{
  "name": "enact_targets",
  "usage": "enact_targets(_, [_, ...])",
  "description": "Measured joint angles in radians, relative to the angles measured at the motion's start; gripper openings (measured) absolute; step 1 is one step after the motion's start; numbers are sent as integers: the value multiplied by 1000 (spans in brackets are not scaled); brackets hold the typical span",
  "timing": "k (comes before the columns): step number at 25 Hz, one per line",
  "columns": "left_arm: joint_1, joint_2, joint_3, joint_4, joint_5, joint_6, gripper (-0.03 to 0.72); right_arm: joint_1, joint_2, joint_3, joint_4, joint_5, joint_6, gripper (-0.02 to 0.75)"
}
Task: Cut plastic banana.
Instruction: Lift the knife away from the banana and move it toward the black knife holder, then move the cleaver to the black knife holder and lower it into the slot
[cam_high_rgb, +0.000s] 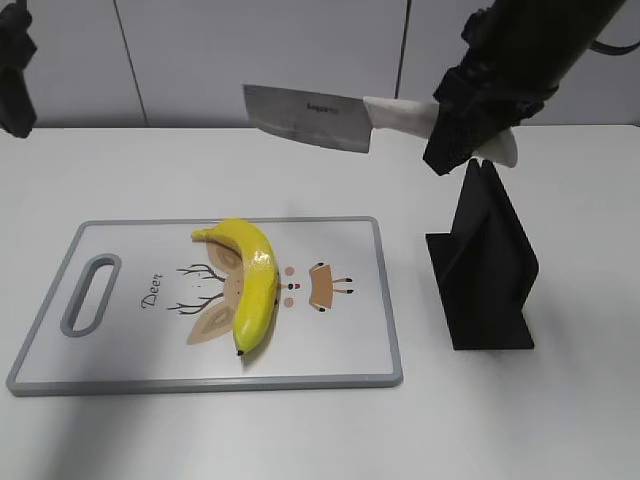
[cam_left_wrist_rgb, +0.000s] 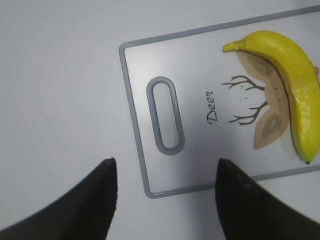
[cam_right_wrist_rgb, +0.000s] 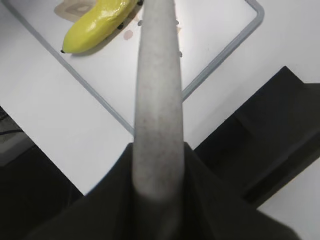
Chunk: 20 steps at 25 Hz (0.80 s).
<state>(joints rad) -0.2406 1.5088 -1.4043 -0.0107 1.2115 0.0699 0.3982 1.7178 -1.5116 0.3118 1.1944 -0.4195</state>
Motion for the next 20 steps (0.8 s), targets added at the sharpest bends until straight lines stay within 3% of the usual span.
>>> enact_targets(8, [1,-206,225,-8,3,0,591,0,-161,151,0,-37,109,163])
enact_targets(20, [1,-656,706,-42,-104,-22,591,0,-441,522,-5,-302,249,162])
